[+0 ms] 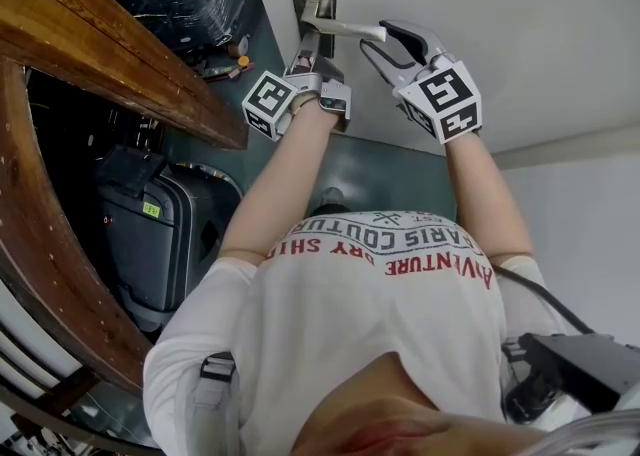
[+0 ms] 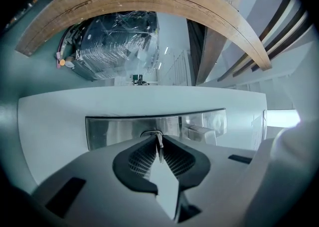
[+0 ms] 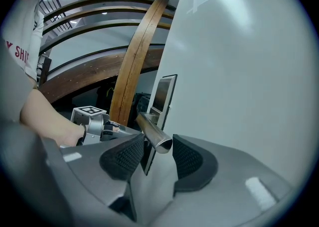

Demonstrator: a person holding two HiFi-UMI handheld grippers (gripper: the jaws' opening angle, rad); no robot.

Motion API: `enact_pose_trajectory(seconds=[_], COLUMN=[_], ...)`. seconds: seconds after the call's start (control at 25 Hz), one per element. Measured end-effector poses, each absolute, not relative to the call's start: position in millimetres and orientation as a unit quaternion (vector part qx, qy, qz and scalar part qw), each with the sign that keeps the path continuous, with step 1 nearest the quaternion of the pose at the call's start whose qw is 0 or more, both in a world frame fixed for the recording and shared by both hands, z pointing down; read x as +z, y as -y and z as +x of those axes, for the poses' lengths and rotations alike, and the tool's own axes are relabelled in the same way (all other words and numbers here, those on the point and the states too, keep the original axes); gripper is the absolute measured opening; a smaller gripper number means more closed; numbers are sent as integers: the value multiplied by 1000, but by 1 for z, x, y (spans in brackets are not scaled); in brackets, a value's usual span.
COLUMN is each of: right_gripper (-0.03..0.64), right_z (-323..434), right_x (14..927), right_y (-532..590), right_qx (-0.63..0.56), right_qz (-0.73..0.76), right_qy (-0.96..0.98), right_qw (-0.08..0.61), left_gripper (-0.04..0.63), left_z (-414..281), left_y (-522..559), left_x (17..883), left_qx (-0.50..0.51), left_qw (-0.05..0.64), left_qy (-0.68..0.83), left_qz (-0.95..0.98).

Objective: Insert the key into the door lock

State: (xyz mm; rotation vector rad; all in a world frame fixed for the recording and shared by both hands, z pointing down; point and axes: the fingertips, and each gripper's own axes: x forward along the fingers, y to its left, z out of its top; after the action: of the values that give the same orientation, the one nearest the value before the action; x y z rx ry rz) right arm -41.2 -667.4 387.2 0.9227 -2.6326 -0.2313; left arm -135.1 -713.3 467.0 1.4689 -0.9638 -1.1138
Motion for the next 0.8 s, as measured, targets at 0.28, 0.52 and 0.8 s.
enact_pose_trajectory(seconds=[0.28,0.52,0.8], right_gripper=[153,139,2], right_z=[-31,-17,6], right_x=[378,359,353], right_y=[654,553,400], right_qx=[-84,-21,21], right_qz=[338,265,230], right_qy=[924,954,966], right_qw=[156,135,115], left_gripper=[118,115,2], left_z=[-136,-109,-44], left_y=[687,587,410], left_x=[467,412,357], left_qx=[-355,-248,10], left_qw=[448,377,154], left_qy=[437,371,384], left_qz=[694,812,910])
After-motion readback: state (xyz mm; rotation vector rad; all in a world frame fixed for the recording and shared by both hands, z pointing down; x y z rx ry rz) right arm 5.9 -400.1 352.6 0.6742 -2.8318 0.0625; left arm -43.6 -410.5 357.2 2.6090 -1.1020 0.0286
